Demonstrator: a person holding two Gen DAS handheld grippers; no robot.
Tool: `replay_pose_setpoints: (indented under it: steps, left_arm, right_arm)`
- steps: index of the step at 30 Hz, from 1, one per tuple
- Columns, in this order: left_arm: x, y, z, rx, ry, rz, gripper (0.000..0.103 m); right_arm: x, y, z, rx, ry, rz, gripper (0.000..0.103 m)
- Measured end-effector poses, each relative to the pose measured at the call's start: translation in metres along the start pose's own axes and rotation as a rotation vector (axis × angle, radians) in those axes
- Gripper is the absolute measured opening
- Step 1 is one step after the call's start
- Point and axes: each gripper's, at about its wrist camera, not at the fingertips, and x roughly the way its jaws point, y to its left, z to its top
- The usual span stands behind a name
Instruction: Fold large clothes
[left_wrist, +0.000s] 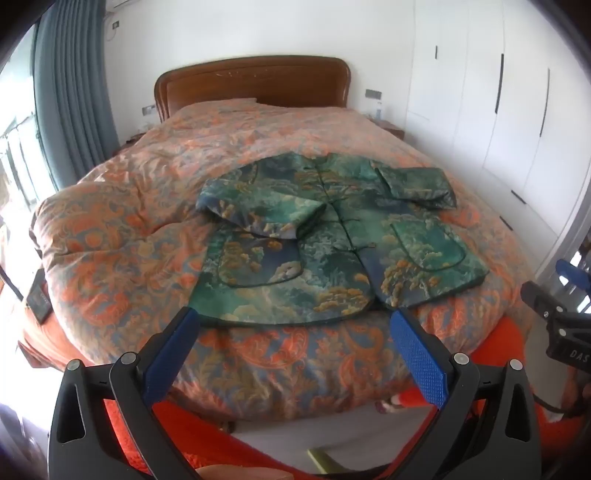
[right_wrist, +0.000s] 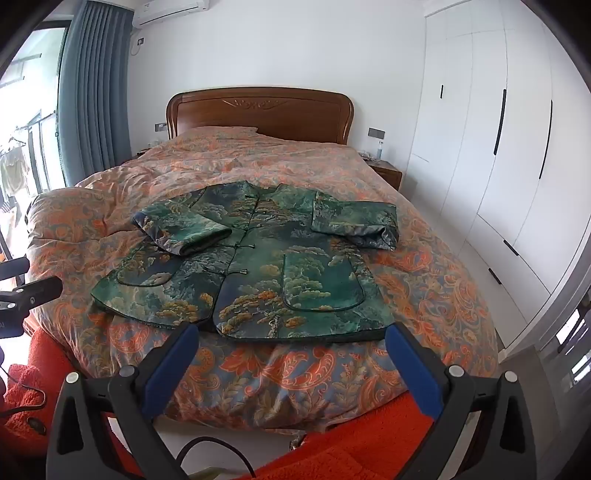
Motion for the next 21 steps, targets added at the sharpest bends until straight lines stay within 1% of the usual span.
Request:
replay_pose_setpoints:
  steps: [21]
  left_arm:
    - [-0.0004,0.0001,-0.0003,-0.001,-0.002,0.000,0.103]
  right_arm:
    - [0.0060,0.0008,-0.0022,0.006,0.014,0.007,0.103]
